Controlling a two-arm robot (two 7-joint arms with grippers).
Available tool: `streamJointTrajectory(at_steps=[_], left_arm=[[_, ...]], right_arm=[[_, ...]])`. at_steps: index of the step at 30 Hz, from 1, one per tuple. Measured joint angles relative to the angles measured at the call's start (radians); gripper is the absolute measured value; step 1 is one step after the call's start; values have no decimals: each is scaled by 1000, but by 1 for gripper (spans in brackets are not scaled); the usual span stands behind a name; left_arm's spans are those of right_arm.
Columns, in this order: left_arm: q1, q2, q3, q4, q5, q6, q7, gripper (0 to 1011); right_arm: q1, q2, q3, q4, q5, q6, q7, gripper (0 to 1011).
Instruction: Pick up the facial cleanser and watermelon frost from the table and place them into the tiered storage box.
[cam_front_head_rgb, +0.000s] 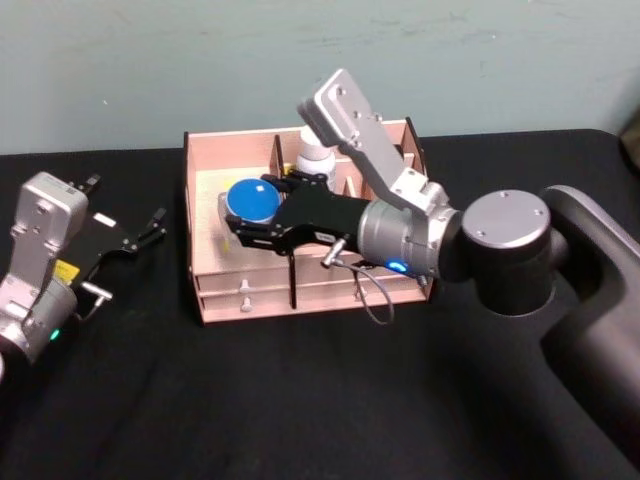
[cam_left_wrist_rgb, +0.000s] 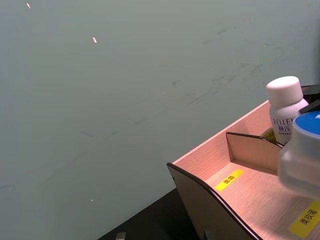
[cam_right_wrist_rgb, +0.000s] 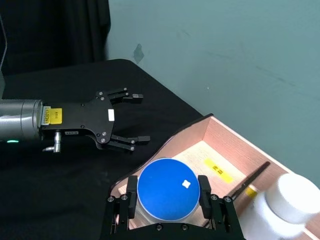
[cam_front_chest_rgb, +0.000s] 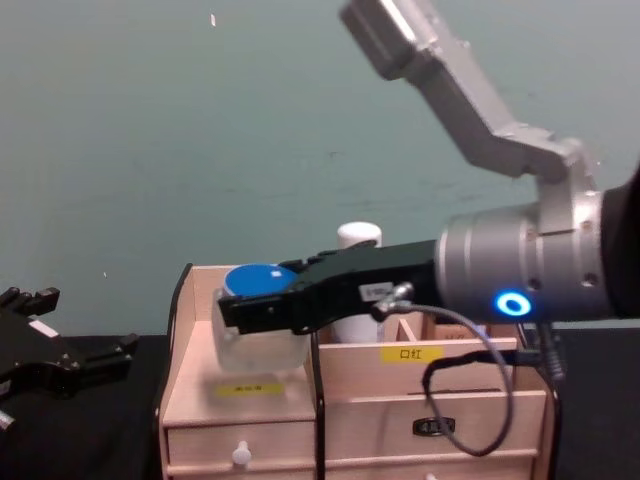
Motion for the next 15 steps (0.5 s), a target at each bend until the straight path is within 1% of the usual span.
streamJointTrajectory(at_steps=[1,3,9,10,12,15], left_arm=[[0,0,0,0,0,0,0,1010],[0,0,0,0,0,0,0,1010],[0,0,0,0,0,0,0,1010],[0,0,0,0,0,0,0,1009],[0,0,0,0,0,0,0,1010],[0,0,0,0,0,0,0,1010]], right_arm=[[13,-14,-9,22,-5,-1,-1,735],[17,-20,-11,29,-6,-1,-2,735],[57,-63,-24,96,-14,19,-11,735],[57,-63,-24,96,-14,19,-11,735],[73,-80,-25,119,-20,26,-16,735],[85,-91,-26,139,-24,31,-19,735]])
